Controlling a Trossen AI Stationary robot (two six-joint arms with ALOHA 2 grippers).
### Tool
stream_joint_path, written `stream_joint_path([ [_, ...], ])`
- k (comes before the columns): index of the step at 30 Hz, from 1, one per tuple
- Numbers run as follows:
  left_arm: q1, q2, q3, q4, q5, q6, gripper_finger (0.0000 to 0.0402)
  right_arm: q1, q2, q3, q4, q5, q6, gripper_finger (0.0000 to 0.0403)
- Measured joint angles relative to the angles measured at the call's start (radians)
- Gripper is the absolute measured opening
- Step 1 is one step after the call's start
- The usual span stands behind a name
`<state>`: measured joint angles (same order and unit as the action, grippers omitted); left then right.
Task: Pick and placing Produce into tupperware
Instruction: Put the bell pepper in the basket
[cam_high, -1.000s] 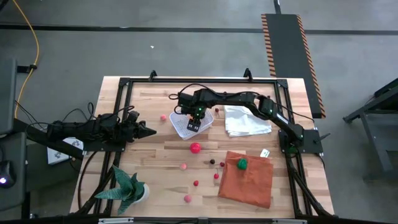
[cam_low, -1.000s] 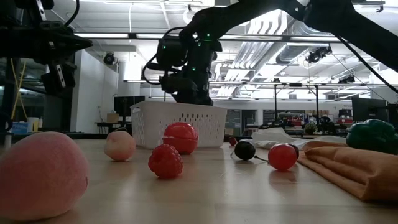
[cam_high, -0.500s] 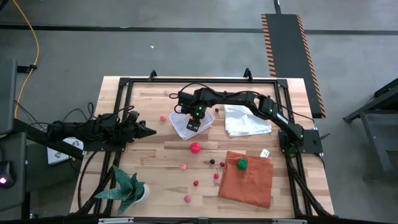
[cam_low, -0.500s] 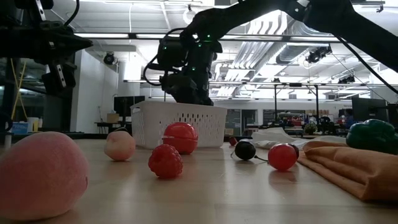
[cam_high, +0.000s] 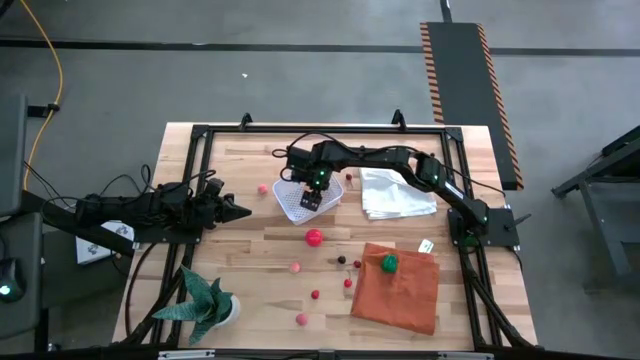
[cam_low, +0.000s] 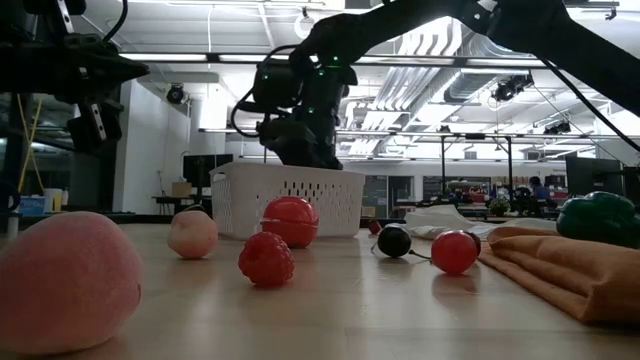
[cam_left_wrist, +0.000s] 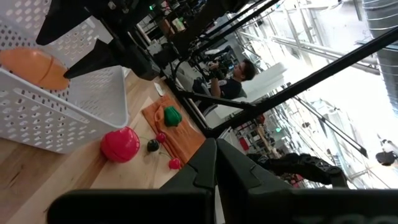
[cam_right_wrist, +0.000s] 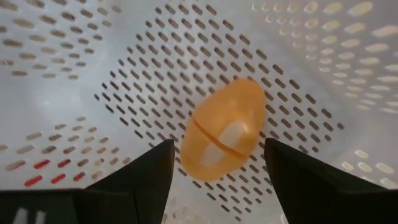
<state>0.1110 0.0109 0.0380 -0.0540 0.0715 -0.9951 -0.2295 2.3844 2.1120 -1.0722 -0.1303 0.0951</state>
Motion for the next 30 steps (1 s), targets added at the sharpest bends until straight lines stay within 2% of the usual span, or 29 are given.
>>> stream_joint_path([
  [10, 0.0, 0.0, 0.0, 0.0, 0.0, 0.0, 0.0001, -0.002, -0.002, 0.146, -0.051, 0.001, -0.007, 0.0241],
  [15, 0.0, 0.0, 0.0, 0.0, 0.0, 0.0, 0.0001, -0.002, -0.006, 0.247, -0.157, 0.009, -0.051, 0.0241],
  [21, 0.0, 0.0, 0.0, 0.0, 0.0, -0.001, 0.0001, -0.013, -0.07, 0.214, -0.246, 0.026, -0.078, 0.024],
  [30, 0.0, 0.0, 0.0, 0.0, 0.0, -0.004, 0.0001, -0.019, -0.096, 0.214, -0.396, 0.032, -0.119, 0.024],
])
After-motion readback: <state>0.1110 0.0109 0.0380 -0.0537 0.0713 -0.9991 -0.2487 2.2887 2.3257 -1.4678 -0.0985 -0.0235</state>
